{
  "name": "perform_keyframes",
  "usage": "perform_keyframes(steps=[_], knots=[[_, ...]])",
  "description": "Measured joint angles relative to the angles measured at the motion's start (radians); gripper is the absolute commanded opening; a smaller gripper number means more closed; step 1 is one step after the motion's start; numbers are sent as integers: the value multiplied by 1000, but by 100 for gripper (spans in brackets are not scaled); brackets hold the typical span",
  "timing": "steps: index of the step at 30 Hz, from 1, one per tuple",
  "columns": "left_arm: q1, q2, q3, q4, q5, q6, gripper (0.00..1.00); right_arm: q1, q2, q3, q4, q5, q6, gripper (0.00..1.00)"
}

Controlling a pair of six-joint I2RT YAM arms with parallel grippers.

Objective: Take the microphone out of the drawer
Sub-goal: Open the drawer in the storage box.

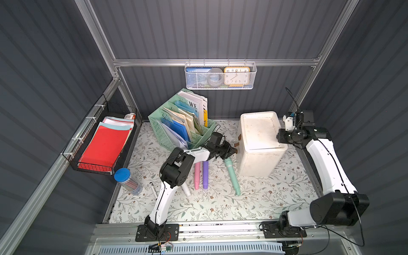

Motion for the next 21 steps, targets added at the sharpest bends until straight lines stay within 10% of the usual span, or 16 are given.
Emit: perform_keyframes(steps=[21], knots=[[55,-134,-209,53,-22,66,0,0,0,0,0,0,-3,2]])
